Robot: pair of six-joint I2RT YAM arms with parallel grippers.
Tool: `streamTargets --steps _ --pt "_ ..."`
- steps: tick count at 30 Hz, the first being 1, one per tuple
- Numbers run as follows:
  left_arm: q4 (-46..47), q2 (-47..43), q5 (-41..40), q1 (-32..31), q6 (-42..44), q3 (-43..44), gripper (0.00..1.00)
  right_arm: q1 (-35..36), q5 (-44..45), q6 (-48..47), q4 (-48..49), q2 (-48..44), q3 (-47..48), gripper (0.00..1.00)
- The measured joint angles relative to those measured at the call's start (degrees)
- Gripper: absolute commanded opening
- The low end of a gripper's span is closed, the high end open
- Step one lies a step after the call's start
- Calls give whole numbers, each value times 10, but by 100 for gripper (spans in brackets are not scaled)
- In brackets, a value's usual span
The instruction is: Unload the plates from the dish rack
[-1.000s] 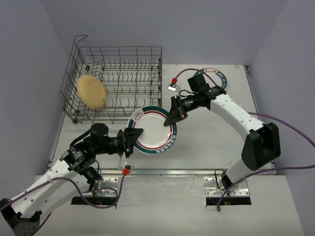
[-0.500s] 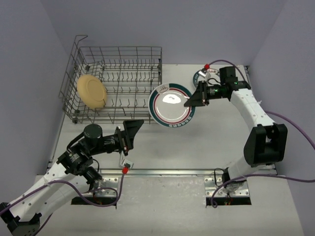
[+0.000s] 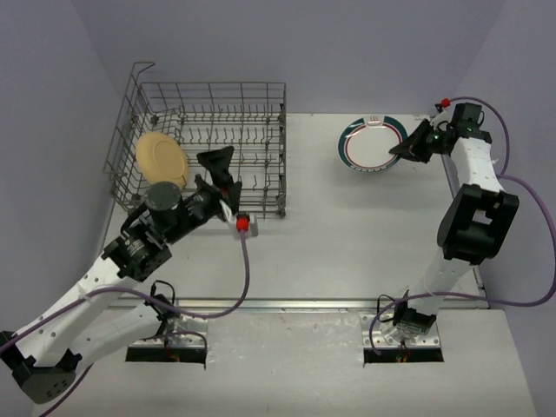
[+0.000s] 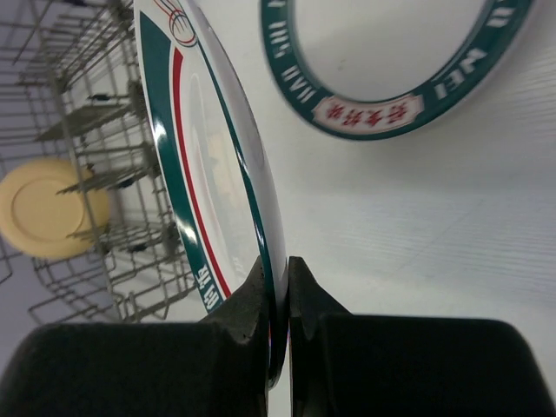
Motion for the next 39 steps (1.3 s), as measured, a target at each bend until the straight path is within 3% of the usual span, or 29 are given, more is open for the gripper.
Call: streamTargets --steps 6,10,17,20,24,25,34,39 --pt "-12 105 -157 0 -221 140 100 3 81 34 23 56 42 5" --pt "-41 120 -219 0 -338 160 100 5 109 52 48 110 103 9" --pt "-80 122 -259 0 -447 154 100 8 132 60 58 164 147 19" --pt "-84 122 -266 0 -471 145 100 9 137 55 55 179 153 40" --pt "-94 122 -271 0 -490 141 100 16 155 40 30 189 169 88" --pt "-95 122 -271 0 -492 141 100 19 161 36 21 190 176 96" --pt "-105 122 -282 20 -519 145 100 92 298 -57 -26 165 225 99" --pt "-188 161 -243 113 -593 235 100 125 352 -101 -43 139 224 99"
